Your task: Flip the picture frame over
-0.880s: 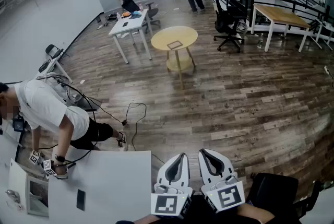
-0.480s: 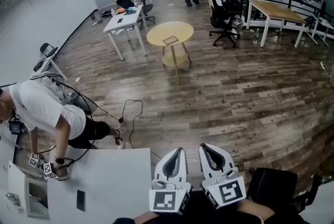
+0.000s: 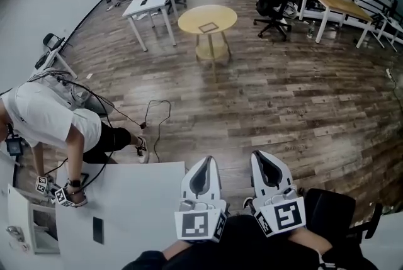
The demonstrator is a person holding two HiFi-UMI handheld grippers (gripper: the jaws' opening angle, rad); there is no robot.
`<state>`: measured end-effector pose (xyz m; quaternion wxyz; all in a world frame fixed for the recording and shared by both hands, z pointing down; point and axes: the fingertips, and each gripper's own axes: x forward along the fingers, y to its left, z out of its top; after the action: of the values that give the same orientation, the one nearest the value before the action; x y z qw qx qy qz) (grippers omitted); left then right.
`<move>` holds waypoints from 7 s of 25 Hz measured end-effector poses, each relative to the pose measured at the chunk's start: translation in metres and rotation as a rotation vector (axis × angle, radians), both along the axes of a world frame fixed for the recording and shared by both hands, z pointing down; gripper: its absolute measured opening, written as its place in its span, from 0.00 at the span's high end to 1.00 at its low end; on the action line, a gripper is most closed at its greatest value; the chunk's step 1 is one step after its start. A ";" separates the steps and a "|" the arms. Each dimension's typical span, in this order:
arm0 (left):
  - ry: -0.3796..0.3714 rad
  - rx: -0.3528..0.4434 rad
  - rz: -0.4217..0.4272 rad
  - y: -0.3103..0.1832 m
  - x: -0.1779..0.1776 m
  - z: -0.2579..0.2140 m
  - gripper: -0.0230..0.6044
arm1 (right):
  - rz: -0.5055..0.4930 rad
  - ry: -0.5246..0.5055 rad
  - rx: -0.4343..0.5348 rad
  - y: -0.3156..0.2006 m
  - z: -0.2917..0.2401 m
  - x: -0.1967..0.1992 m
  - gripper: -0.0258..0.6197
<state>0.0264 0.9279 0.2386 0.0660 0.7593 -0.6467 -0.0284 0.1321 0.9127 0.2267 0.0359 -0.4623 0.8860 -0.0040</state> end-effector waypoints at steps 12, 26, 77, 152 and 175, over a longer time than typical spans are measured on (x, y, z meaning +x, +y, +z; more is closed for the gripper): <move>-0.032 -0.010 0.035 -0.087 0.030 0.014 0.93 | 0.024 -0.022 -0.036 -0.078 0.025 0.030 0.93; -0.073 0.024 0.031 -0.259 0.102 0.007 0.93 | 0.004 -0.095 0.000 -0.251 0.022 0.100 0.93; -0.001 0.011 0.009 -0.557 -0.065 0.025 0.93 | -0.019 -0.051 -0.002 -0.550 0.026 -0.065 0.93; 0.008 -0.003 -0.034 -1.008 -0.218 0.043 0.93 | -0.103 -0.051 -0.039 -0.992 0.042 -0.226 0.93; -0.025 0.004 -0.025 -1.221 -0.221 0.033 0.93 | -0.099 -0.076 -0.031 -1.205 0.036 -0.230 0.93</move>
<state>-0.1950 -0.2933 0.2718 0.0558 0.7517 -0.6568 -0.0210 -0.0981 -0.2919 0.2630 0.0620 -0.4181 0.9055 -0.0372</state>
